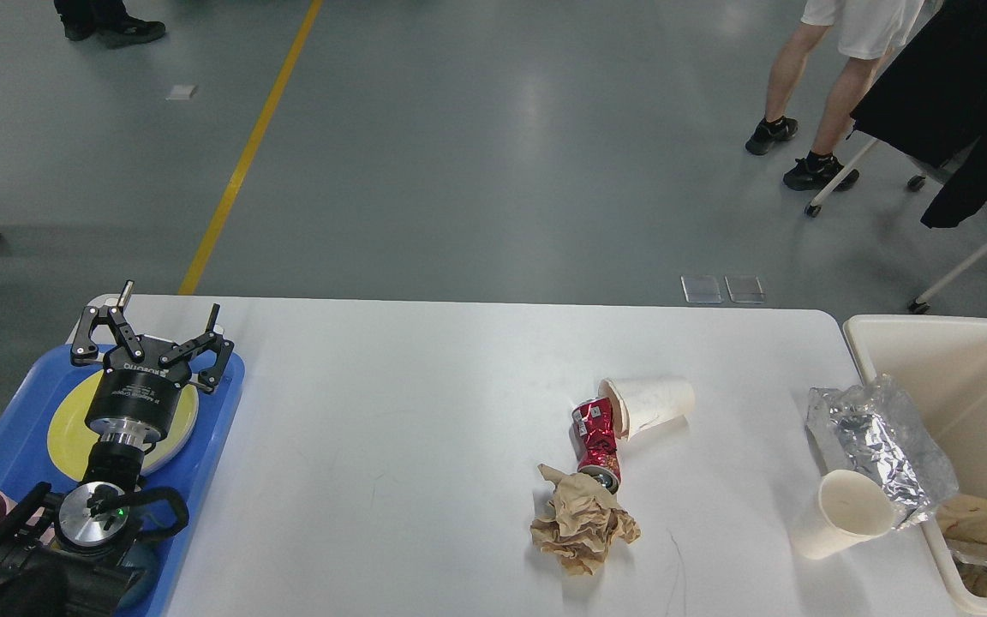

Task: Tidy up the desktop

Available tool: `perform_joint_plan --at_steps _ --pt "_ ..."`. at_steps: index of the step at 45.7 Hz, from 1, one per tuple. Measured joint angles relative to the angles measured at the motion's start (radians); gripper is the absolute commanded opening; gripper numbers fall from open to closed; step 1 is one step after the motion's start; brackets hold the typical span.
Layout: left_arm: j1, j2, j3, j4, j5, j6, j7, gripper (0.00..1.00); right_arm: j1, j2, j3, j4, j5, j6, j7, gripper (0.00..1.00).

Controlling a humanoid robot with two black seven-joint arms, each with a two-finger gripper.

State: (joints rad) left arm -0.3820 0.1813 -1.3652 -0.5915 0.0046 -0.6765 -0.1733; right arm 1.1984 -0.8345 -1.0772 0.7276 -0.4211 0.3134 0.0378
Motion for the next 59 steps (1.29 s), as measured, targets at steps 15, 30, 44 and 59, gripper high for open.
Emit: perform_joint_plan --at_steps 15,30,44,59 --pt "0.0 0.0 0.0 -0.001 0.0 -0.001 0.0 0.97 0.6 0.142 -0.354 0.269 -0.001 0.297 -0.016 1.0" --pt "0.0 0.0 0.0 0.0 0.0 -0.001 0.0 0.97 0.98 0.361 -0.368 0.571 0.036 0.514 -0.013 1.0" --pt "0.0 0.001 0.0 0.001 0.0 0.003 0.0 0.97 1.25 0.393 -0.364 0.855 0.059 0.494 0.006 1.0" --pt "0.0 0.0 0.0 0.001 0.0 0.003 0.0 0.97 1.247 0.409 -0.337 0.886 0.061 0.417 -0.001 1.0"
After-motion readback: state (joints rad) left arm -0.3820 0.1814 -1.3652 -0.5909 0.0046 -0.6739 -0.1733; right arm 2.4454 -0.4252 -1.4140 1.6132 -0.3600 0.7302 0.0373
